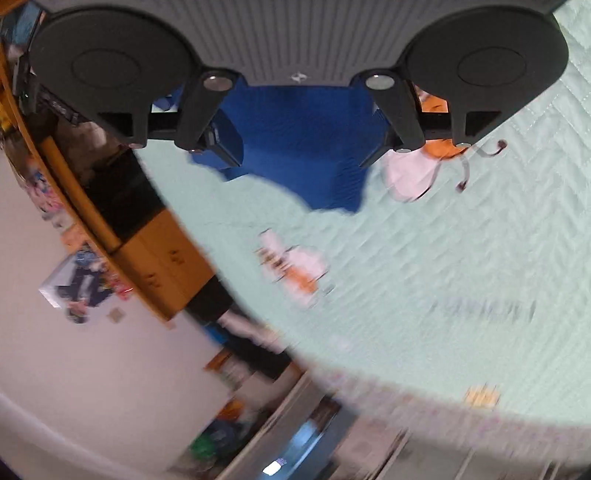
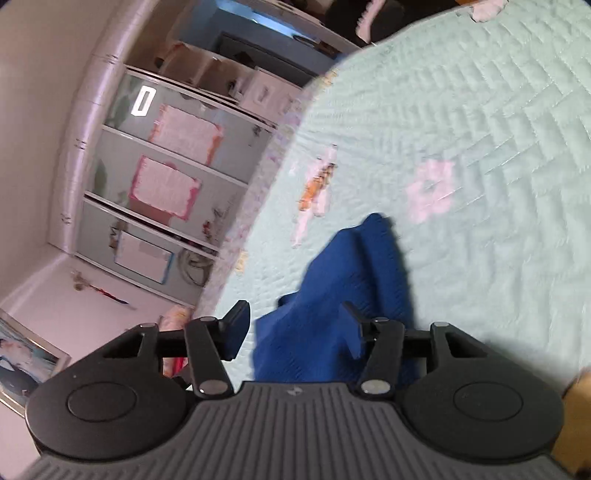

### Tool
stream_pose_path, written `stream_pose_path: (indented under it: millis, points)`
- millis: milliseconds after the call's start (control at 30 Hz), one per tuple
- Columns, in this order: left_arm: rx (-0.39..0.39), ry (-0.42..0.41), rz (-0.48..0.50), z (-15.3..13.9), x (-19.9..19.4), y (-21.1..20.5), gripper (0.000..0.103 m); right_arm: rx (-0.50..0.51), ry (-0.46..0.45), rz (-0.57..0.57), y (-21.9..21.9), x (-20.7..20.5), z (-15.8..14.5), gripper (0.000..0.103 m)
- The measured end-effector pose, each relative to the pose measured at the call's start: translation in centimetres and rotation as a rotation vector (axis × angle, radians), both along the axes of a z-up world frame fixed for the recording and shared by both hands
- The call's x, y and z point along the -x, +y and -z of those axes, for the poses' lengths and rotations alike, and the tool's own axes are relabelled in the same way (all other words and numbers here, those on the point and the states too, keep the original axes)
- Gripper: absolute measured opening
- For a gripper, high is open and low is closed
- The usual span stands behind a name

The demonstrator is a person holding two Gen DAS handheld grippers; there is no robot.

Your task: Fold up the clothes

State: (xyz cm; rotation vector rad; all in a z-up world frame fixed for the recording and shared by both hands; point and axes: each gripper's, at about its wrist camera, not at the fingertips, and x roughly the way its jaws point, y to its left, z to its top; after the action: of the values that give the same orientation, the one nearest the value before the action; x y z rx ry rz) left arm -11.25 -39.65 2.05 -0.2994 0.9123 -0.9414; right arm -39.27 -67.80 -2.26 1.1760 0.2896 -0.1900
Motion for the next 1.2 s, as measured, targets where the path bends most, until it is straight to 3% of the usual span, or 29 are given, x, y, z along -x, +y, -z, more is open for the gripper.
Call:
stream_pose_path:
  millis: [167,300,467,567,633,667,767,1067,1100,1200]
  points:
    - [-0.009,0.007,0.014,1.0,-1.6,-1.2,0.069,0.049,0.065,-0.031,-0.9,-2.8,0.5,0.055]
    - [-0.008,0.013,0.029,1.4,-2.1,-2.0,0.069,0.076,0.053,0.003,-1.5,-2.3,0.3,0.055]
    - [-0.031,-0.019,0.082,0.9,-1.5,-2.9,0.069,0.106,0.104,-0.035,-1.3,-3.0,1.0,0.055]
    - [-0.041,-0.022,0.104,1.1,-1.7,-3.6,0.067,0.122,0.111,-0.060,-1.0,-3.4,1.1,0.048]
    - [-0.046,-0.003,0.109,1.4,-2.1,-3.9,0.047,0.133,0.124,-0.069,-0.8,-3.2,0.8,0.033]
    - [-0.048,0.001,0.117,1.5,-2.4,-4.0,0.030,0.139,0.133,-0.070,-0.8,-3.2,0.7,0.024]
    - [-0.052,-0.044,0.151,1.0,-2.3,-4.2,0.019,0.153,0.134,-0.081,-0.7,-3.1,0.3,0.018]
    - [-0.157,-0.256,0.155,-1.3,0.0,-4.7,0.024,0.186,0.167,-0.110,-0.7,-3.5,-0.2,0.019]
    - [-0.156,-0.276,0.168,-1.5,0.2,-4.8,0.029,0.179,0.168,-0.109,-0.8,-3.4,0.0,0.019]
    - [-0.191,-0.259,0.174,-1.0,0.0,-5.5,0.031,0.157,0.155,-0.104,-0.9,-3.2,0.4,0.019]
